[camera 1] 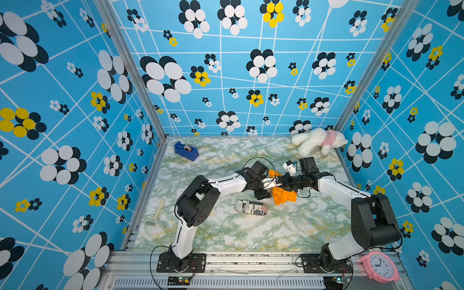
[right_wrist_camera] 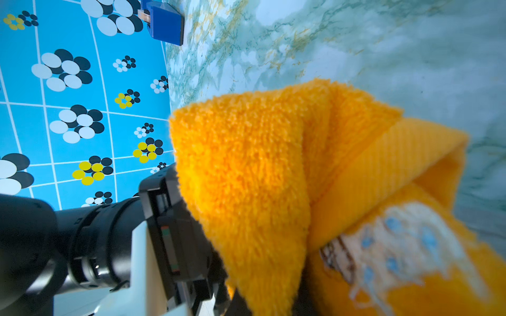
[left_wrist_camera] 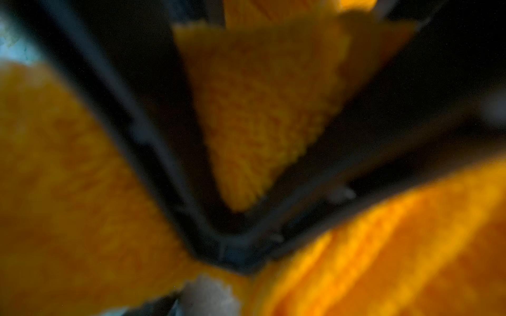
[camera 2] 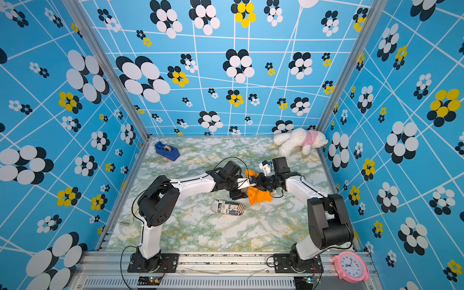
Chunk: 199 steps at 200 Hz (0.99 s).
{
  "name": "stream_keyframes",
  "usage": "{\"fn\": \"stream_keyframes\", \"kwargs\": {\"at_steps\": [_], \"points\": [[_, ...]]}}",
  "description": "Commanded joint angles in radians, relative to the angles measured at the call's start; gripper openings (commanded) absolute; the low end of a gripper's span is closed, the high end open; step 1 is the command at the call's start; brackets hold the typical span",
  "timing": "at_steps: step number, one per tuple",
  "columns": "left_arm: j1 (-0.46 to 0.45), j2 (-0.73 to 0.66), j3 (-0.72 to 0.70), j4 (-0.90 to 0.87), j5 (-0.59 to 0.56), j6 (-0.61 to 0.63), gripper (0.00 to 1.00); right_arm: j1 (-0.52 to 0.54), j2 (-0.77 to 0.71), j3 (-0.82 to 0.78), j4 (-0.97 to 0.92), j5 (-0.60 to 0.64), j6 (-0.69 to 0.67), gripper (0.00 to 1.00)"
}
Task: Wipe the eyeglass case
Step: Wipe the dirt from the eyeglass case.
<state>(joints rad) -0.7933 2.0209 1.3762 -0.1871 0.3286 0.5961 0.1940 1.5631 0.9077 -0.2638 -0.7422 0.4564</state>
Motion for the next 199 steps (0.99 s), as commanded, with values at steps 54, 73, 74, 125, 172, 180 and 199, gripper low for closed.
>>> {"fn": "stream_keyframes", "kwargs": {"at_steps": [54,73,74,125,172,180,199], "points": [[0.004,-0.126,-0.017,0.031,-0.002,0.002,0.31,-0.213,-0.127,0.045,-0.223,0.154,-0.153,0.0],[0.011,-0.139,-0.024,0.016,0.017,-0.033,0.3,-0.214,-0.246,0.006,-0.156,0.186,-0.132,0.0],[0.012,-0.141,-0.025,0.016,0.019,-0.037,0.3,-0.213,-0.254,0.001,-0.151,0.187,-0.13,0.0],[0.049,-0.161,0.047,-0.172,0.174,-0.201,0.29,-0.201,-0.602,-0.118,-0.074,0.146,-0.111,0.0],[0.097,-0.166,0.134,-0.273,0.324,-0.397,0.28,-0.004,-0.792,-0.211,-0.076,0.234,-0.095,0.0],[0.101,-0.194,0.139,-0.272,0.361,-0.429,0.28,0.027,-0.805,-0.23,-0.035,0.234,-0.075,0.0],[0.102,-0.226,0.149,-0.265,0.431,-0.485,0.28,0.112,-0.8,-0.237,0.012,0.274,-0.08,0.0]]}}
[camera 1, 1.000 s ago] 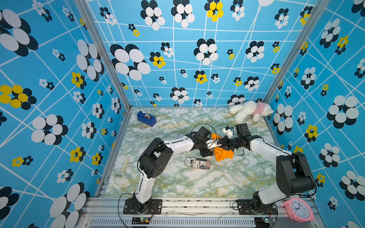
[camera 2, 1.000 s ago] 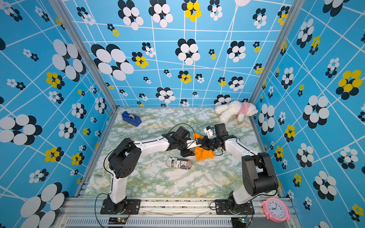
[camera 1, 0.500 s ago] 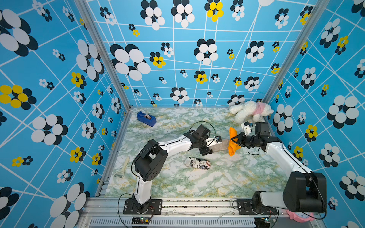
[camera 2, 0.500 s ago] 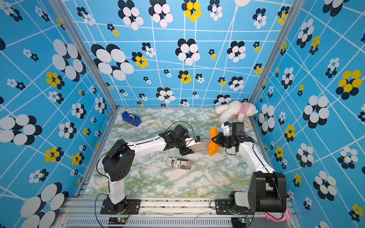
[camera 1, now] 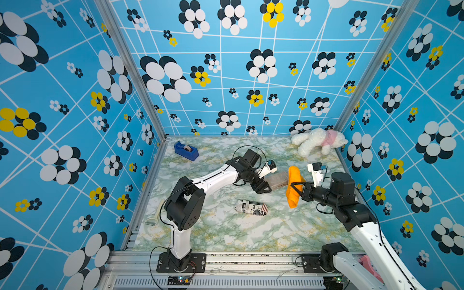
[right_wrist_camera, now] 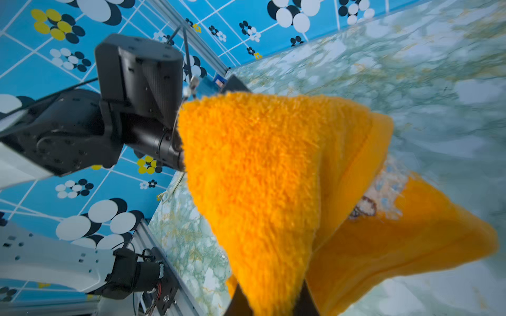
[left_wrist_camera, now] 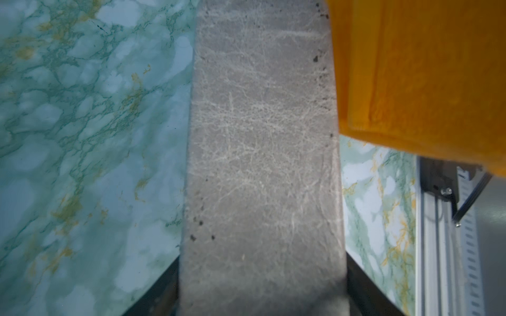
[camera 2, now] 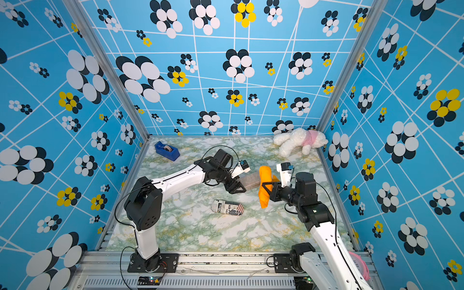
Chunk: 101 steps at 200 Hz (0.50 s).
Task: Wipe the eyeglass case
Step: Wipe the dirt from the eyeglass case.
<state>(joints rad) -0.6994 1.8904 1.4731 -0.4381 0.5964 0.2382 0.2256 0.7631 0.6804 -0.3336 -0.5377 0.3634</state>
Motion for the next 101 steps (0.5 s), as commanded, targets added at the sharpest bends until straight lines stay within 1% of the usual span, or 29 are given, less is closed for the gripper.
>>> {"fn": "stream_keyframes", "kwargs": {"at_steps": [1,19,45,52,61,69,77,85,101], "points": [[0.009,-0.096,0.053,-0.014,0.165,-0.131,0.28,0.084,0.002,-0.008,0.083,0.072,0.009,0.0],[0.006,-0.113,0.065,-0.031,0.205,-0.157,0.28,0.146,0.062,0.032,0.106,0.087,-0.023,0.0],[-0.005,-0.123,0.076,-0.084,0.232,-0.154,0.28,0.167,0.157,0.079,0.125,0.064,-0.055,0.0],[-0.008,-0.131,0.074,-0.096,0.24,-0.15,0.28,0.168,0.176,0.098,0.089,0.089,-0.081,0.0],[-0.012,-0.141,0.064,-0.107,0.246,-0.143,0.28,0.167,0.184,0.125,0.023,0.154,-0.129,0.0],[-0.017,-0.155,0.052,-0.115,0.246,-0.136,0.28,0.163,0.178,0.147,-0.035,0.227,-0.172,0.0],[-0.018,-0.168,0.037,-0.119,0.246,-0.133,0.28,0.146,0.169,0.164,-0.075,0.266,-0.197,0.0],[-0.018,-0.181,0.02,-0.116,0.246,-0.132,0.29,0.117,0.161,0.176,-0.092,0.264,-0.197,0.0],[-0.015,-0.192,0.0,-0.119,0.246,-0.132,0.29,0.063,0.154,0.186,-0.087,0.216,-0.166,0.0]]}}
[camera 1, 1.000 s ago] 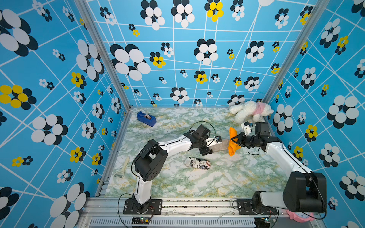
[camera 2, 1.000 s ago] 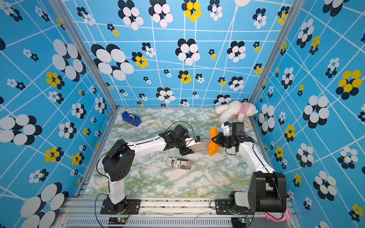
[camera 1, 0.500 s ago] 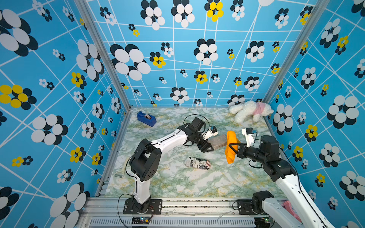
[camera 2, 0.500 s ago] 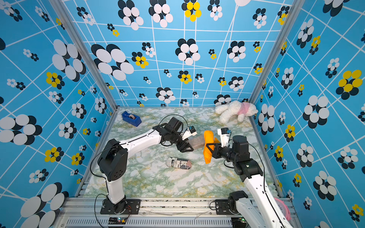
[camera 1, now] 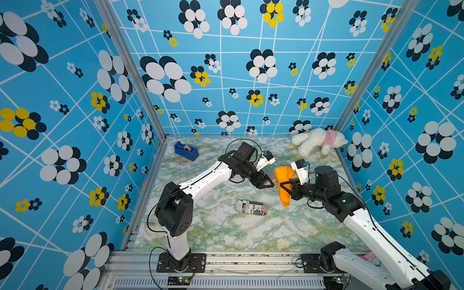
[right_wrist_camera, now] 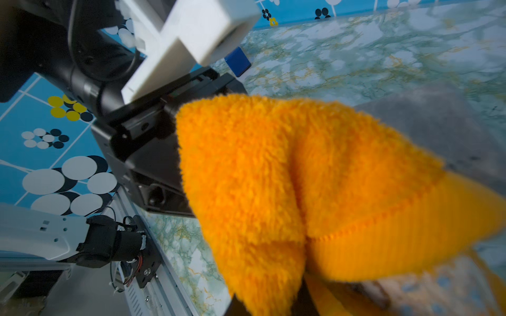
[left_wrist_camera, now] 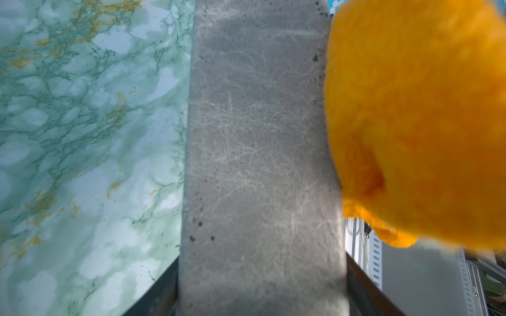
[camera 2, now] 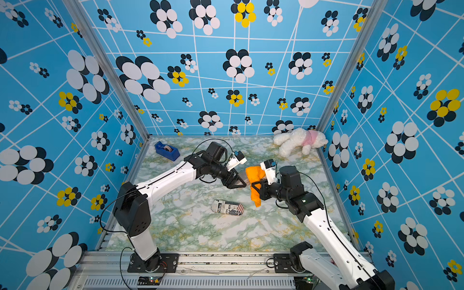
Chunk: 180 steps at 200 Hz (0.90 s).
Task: Wipe the eyeglass case
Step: Wipe the dirt from the eyeglass case.
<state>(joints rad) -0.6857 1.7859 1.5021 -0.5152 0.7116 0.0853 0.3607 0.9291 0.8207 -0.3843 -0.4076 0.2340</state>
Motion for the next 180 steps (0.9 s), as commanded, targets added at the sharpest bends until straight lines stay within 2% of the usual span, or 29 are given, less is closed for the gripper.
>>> {"fn": "stream_keyframes", "kwargs": {"at_steps": [1,17,39,70,94,119,137,180], "points": [[-0.029,-0.088,-0.029,-0.042,0.132,0.021,0.29,-0.074,-0.012,0.047,-0.036,0.086,-0.036,0.0],[-0.028,-0.091,-0.037,-0.041,0.144,0.023,0.29,-0.082,-0.01,0.053,-0.029,0.081,-0.022,0.0],[-0.026,-0.094,-0.041,-0.007,0.181,0.01,0.29,-0.073,0.003,0.051,0.034,0.0,0.028,0.0],[-0.026,-0.072,-0.02,0.031,0.22,-0.025,0.29,0.06,0.03,0.015,0.182,-0.048,0.119,0.0],[-0.026,-0.066,-0.018,0.05,0.248,-0.047,0.29,0.09,0.023,-0.053,0.329,-0.105,0.216,0.0],[-0.022,-0.069,-0.02,0.062,0.31,-0.064,0.29,0.087,0.0,-0.073,0.291,-0.048,0.167,0.0],[-0.021,-0.074,-0.017,0.041,0.336,-0.056,0.29,0.048,0.004,-0.046,0.217,-0.027,0.116,0.0],[-0.017,-0.117,-0.056,0.009,0.348,-0.034,0.29,-0.16,0.027,0.049,0.105,-0.018,0.082,0.0]]}}
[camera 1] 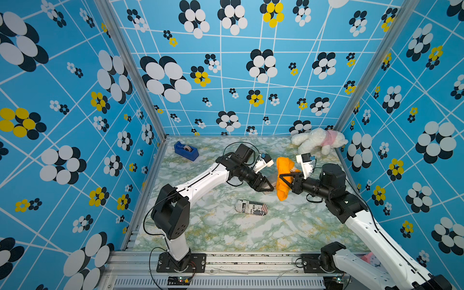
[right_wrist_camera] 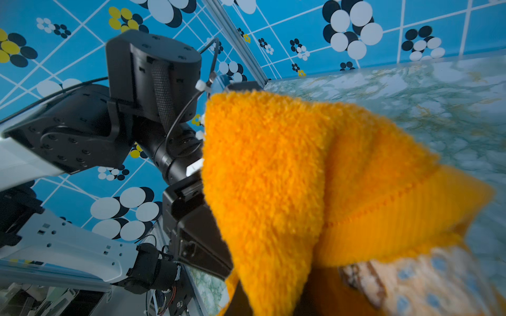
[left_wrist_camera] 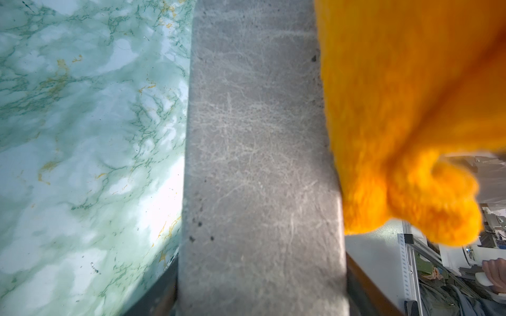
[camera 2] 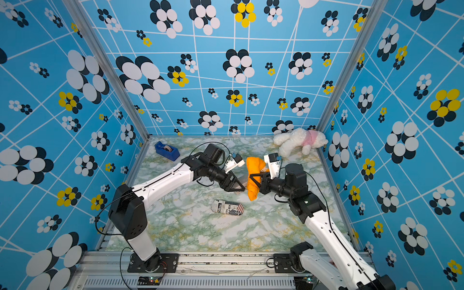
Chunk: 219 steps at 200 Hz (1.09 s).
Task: Wipe the eyeglass case
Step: Wipe the dirt from the eyeglass case.
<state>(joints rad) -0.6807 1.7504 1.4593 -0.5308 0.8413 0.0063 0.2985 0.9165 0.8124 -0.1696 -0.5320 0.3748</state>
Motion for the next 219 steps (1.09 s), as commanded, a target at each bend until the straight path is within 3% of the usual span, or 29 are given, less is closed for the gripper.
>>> {"fn": "stream_keyframes", "kwargs": {"at_steps": [1,47,79,108,127,150,168,194,219], "points": [[-0.022,-0.082,-0.015,0.026,0.218,0.045,0.29,-0.101,0.042,0.06,-0.116,0.109,-0.061,0.0],[-0.005,-0.138,-0.061,-0.028,0.152,0.096,0.29,-0.208,0.099,0.202,-0.262,0.152,-0.092,0.0],[0.006,-0.177,-0.091,-0.015,0.088,0.135,0.29,-0.211,0.152,0.328,-0.359,0.126,-0.097,0.0],[-0.061,-0.215,-0.114,0.002,-0.231,0.25,0.29,-0.212,0.223,0.471,-0.418,0.054,-0.048,0.0],[-0.146,-0.252,-0.181,0.092,-0.574,0.366,0.29,-0.211,0.285,0.559,-0.447,-0.039,-0.003,0.0],[-0.239,-0.273,-0.275,0.236,-0.933,0.577,0.28,-0.165,0.353,0.636,-0.518,-0.086,-0.01,0.0],[-0.294,-0.28,-0.36,0.435,-1.131,0.769,0.29,-0.122,0.414,0.702,-0.593,-0.089,-0.032,0.0],[-0.339,-0.26,-0.453,0.706,-1.298,0.98,0.29,-0.066,0.48,0.754,-0.639,-0.079,-0.042,0.0],[-0.356,-0.234,-0.491,0.879,-1.359,1.097,0.27,-0.005,0.526,0.744,-0.593,-0.075,-0.003,0.0]]}}
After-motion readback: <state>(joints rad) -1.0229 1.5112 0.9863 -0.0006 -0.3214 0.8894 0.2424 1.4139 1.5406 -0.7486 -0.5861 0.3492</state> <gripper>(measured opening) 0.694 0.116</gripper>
